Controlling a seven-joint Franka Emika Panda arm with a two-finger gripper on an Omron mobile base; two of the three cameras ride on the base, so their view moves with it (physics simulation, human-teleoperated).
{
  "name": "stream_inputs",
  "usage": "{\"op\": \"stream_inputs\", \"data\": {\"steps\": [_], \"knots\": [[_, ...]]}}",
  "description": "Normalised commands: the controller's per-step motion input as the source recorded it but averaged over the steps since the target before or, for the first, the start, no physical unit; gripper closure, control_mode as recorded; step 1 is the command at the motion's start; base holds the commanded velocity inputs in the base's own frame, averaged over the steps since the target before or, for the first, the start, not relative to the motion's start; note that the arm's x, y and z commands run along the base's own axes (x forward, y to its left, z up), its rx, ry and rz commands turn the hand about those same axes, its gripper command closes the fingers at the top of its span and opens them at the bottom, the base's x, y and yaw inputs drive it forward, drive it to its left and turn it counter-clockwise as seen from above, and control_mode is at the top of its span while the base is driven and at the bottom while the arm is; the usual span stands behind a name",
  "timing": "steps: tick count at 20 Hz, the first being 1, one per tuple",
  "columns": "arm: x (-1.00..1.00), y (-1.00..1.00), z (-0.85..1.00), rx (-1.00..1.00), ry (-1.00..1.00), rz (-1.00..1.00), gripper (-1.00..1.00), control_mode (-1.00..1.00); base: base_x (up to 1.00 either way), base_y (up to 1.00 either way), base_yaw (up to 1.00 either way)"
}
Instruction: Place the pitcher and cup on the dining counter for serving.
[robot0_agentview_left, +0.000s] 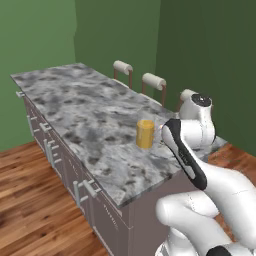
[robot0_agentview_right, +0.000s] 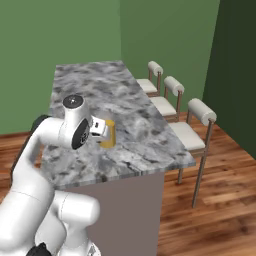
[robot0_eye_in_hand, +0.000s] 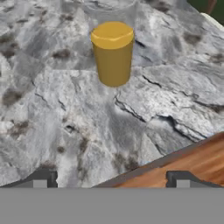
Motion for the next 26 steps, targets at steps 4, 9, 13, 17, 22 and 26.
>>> {"op": "stream_inputs", "data": {"steps": [4, 9, 13, 17, 22, 26], "knots": [[-0.50, -0.04, 0.00, 0.04, -0.03, -0.05, -1.00, 1.00, -0.50, 0.00, -0.16], [0.00, 0.00, 0.00, 0.00, 0.00, 0.00, -1.00, 1.00, -1.00, 0.16, -0.65], [0.00, 0.00, 0.00, 0.00, 0.00, 0.00, -1.00, 1.00, -1.00, 0.21, -0.77], [0.00, 0.00, 0.00, 0.00, 0.00, 0.00, -1.00, 1.00, -1.00, 0.19, -0.78], [0.00, 0.00, 0.00, 0.00, 0.00, 0.00, -1.00, 1.00, -1.00, 0.17, -0.76], [0.00, 0.00, 0.00, 0.00, 0.00, 0.00, -1.00, 1.00, -1.00, 0.30, -0.72]]}}
